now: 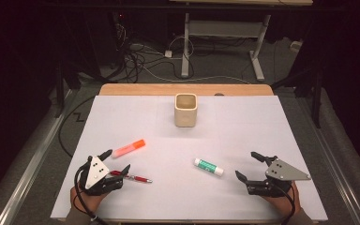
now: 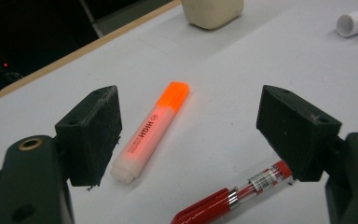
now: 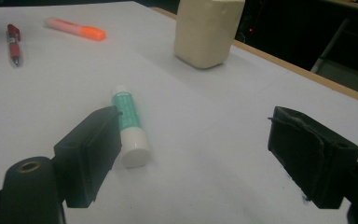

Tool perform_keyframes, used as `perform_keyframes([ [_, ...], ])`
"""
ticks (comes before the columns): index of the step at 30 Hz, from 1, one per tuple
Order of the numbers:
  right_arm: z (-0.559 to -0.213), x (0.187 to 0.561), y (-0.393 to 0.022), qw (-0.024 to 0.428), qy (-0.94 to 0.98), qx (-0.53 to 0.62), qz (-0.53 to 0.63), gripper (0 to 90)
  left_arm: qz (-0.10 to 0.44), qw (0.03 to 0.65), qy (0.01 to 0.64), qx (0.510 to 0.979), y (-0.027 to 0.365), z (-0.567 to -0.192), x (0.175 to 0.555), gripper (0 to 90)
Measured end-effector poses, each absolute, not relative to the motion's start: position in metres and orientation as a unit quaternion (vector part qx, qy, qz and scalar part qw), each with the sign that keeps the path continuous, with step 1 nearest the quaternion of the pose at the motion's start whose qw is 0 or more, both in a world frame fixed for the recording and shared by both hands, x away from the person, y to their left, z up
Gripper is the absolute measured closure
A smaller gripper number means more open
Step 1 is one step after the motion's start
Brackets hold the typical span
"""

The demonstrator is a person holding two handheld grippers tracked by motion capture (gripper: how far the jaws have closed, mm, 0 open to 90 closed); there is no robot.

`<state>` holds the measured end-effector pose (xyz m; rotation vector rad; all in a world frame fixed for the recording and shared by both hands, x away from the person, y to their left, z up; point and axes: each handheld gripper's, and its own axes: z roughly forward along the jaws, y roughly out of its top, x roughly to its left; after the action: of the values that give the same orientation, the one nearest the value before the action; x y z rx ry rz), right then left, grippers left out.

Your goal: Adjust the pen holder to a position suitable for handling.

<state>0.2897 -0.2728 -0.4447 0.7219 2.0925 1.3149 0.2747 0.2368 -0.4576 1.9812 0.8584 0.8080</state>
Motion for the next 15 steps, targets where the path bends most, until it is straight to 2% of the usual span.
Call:
perform_keyframes([
  [15,-0.451,0.303,-0.277,0.256,0.796,0.263,0.481,23.1,0.3,0.392,0.327,0.806,0.24,-0.463,0.279,21.3],
])
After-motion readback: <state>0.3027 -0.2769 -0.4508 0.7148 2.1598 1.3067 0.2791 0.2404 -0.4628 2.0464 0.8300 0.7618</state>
